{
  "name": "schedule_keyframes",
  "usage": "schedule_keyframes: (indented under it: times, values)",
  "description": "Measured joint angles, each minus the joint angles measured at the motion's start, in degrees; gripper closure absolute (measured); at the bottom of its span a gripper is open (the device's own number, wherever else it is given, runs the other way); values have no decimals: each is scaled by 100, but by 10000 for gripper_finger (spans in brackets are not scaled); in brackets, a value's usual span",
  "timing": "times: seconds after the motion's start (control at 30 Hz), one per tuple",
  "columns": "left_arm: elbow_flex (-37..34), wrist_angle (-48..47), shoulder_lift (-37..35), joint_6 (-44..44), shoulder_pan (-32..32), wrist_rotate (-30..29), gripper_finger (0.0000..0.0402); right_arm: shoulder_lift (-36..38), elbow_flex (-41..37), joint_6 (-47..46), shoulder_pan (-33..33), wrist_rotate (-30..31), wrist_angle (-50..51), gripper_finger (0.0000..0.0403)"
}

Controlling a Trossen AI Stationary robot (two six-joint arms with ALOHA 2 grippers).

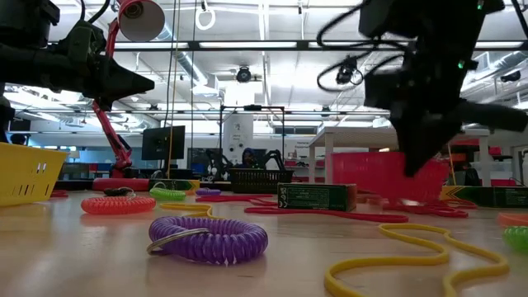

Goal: Pick & Place Office Desk Supplies
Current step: Put the orange basket on the shelf

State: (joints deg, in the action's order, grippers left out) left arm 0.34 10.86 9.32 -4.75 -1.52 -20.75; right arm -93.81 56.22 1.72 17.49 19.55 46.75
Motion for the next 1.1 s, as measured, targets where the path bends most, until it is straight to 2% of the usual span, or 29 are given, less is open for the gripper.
schedule_keyframes:
  times: [0.2,0.47,0.67,0.8,0.93,1.03,1.1]
  values:
    - [1,13,0,1,0,0,376,14,795,-393,315,-8,609,392]
    - [0,13,0,0,0,-2,376,14,2464,-1480,896,-164,1483,395]
    - [1,13,0,0,0,-1,376,18,3624,-2043,836,-91,2883,394]
    - [2,10,0,0,0,-2,376,25,3996,-1928,220,228,4321,395]
    - [0,10,0,2,0,-2,376,416,3782,-952,-907,245,4131,395]
    - [0,10,0,0,0,-2,376,667,3608,-428,-1828,440,4381,395]
    - [1,9,0,0,0,-2,376,873,3457,117,-2315,372,4014,395]
